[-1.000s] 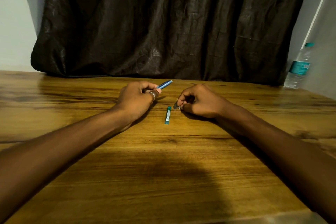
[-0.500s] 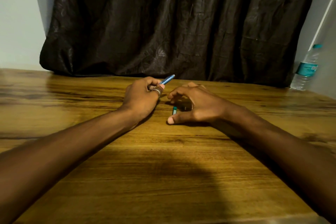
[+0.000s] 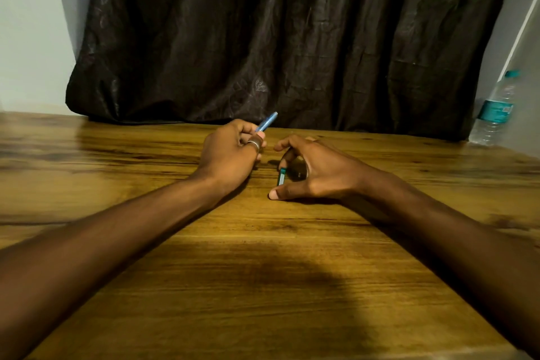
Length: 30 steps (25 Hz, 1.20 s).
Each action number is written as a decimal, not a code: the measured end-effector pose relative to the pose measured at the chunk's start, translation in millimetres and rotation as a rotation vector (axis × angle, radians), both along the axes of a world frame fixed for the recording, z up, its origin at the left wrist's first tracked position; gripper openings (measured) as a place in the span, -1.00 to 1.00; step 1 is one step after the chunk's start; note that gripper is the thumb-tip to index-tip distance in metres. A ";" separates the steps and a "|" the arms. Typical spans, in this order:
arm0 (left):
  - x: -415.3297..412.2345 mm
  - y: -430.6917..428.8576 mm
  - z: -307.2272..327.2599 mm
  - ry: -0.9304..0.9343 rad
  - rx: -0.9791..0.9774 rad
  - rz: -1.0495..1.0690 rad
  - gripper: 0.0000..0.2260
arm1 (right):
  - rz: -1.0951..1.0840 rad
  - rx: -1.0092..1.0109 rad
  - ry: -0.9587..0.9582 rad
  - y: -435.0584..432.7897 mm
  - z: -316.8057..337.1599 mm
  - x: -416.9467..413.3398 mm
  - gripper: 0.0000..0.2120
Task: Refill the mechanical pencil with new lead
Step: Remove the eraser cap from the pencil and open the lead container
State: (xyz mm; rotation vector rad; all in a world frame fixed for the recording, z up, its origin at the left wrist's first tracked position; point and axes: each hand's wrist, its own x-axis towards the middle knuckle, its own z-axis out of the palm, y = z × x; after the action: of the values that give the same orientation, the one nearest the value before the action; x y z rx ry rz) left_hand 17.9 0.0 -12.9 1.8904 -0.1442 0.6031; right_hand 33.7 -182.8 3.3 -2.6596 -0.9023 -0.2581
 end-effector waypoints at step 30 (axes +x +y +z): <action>-10.0 8.5 1.1 0.103 -0.079 -0.263 -0.87 | -0.010 0.869 0.129 4.0 0.3 5.5 -0.92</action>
State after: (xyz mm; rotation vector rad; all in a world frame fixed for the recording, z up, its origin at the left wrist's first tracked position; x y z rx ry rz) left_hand 7.9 8.5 -11.8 1.7848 -0.2926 0.3272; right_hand 39.3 -178.8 3.6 -1.8476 -0.5509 -0.3717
